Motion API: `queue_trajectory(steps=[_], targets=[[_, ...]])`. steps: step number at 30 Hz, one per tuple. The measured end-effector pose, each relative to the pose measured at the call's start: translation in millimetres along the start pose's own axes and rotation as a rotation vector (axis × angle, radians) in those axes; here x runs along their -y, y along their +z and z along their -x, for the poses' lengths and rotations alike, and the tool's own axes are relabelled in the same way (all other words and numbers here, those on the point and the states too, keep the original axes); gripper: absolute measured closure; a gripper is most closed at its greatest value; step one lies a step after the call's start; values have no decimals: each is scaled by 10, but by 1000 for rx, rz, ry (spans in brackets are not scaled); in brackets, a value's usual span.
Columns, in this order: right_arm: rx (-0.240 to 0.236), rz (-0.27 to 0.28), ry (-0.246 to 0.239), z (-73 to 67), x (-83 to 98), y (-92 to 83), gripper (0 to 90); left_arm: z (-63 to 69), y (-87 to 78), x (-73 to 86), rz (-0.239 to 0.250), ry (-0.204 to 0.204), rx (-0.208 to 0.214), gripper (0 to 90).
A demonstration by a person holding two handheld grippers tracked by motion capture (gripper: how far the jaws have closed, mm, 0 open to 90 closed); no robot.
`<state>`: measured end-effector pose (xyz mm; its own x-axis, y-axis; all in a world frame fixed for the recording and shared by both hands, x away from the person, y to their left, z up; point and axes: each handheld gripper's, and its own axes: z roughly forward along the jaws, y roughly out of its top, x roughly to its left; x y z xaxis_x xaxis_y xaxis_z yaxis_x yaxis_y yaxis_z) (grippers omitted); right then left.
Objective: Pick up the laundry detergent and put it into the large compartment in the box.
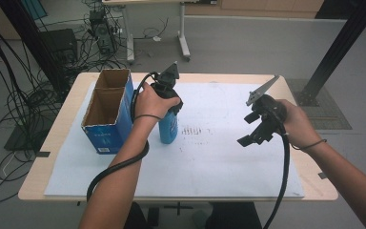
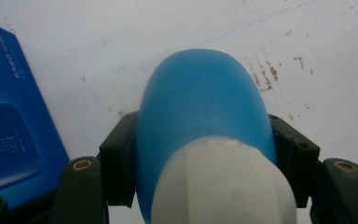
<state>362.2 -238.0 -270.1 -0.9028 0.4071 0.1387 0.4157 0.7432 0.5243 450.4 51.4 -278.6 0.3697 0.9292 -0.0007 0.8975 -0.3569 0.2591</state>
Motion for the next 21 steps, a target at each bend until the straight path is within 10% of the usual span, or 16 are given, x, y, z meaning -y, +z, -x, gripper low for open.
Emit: queue_trajectory(steps=[21], targets=[[2, -3, -1, -2, -5, -9, 29, 5, -2, -4, -6, 0, -3, 373]])
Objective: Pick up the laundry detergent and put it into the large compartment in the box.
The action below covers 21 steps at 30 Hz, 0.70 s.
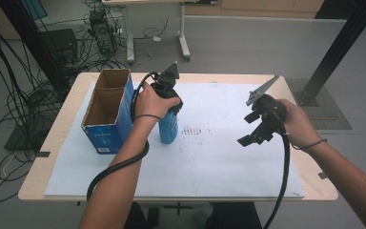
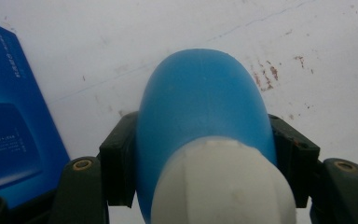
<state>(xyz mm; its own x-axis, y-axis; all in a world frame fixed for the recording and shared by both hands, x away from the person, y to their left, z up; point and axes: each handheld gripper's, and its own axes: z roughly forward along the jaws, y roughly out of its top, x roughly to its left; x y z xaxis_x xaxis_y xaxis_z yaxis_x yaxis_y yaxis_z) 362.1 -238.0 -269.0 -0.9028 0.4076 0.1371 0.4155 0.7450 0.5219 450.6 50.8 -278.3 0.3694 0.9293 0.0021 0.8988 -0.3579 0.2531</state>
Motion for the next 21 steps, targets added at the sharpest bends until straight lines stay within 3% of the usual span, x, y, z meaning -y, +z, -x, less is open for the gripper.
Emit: queue_trajectory(steps=[21], targets=[[-3, 5, -1, -1, -4, 9, 29, -1, 2, 7, 11, -1, 1, 372]])
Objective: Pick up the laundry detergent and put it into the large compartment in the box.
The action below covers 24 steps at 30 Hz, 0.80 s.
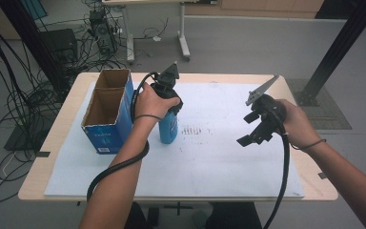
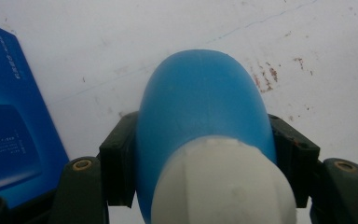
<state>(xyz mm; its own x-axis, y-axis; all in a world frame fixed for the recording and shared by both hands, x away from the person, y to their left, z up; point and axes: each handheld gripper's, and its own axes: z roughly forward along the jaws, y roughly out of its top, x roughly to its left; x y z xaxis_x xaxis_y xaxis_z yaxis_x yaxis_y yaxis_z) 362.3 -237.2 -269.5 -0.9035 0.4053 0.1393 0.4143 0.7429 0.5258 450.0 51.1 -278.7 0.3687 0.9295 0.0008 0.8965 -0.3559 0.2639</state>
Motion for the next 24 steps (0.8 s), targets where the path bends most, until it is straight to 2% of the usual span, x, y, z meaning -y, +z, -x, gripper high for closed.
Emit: queue_trajectory(steps=[7, 9, 24], targets=[[0, -2, 15, 3, 12, -3, 29, 5, -1, -1, -3, -1, -3, 373], [-1, 3, 3, 10, 11, 5, 30, 8, 0, -2, -4, 0, -5, 373], [-10, 3, 1, 21, -8, 36, 30, 6, 0, -5, -7, 2, -7, 374]])
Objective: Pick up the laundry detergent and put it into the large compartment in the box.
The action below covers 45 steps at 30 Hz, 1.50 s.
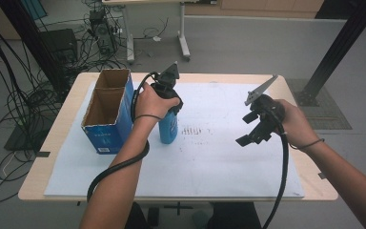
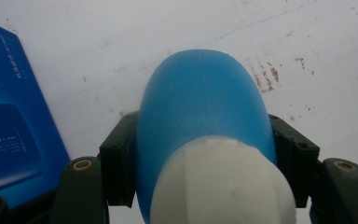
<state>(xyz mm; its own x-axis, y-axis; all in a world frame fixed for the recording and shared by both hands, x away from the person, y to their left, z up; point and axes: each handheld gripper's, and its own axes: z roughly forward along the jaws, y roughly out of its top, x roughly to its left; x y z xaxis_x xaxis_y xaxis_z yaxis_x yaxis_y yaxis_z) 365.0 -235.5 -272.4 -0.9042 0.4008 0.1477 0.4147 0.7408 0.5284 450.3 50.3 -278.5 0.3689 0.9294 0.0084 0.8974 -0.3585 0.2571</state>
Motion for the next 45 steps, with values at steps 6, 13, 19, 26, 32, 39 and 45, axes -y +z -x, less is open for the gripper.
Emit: queue_trajectory(steps=[6, 13, 19, 26, 32, 39, 45], targets=[[3, -1, -2, 8, 1, -4, 30, 1, 0, 2, 0, -3, 0, 374], [0, -6, -4, 15, 1, 5, 30, 10, 1, 2, 1, -1, -5, 374], [1, -2, -3, 42, -7, -19, 30, 19, 0, 6, 2, 7, -11, 374], [-10, 2, 5, 62, -3, -4, 30, 27, -1, 9, 5, 8, -15, 375], [-6, 4, 3, 74, -8, 6, 30, 57, -9, 6, 2, 25, -20, 376], [-9, 2, 3, 76, -22, 24, 30, 72, -126, -3, 11, 31, -12, 377], [-4, 1, 0, 56, -38, 18, 30, 101, -382, -30, 33, 44, -6, 376]])
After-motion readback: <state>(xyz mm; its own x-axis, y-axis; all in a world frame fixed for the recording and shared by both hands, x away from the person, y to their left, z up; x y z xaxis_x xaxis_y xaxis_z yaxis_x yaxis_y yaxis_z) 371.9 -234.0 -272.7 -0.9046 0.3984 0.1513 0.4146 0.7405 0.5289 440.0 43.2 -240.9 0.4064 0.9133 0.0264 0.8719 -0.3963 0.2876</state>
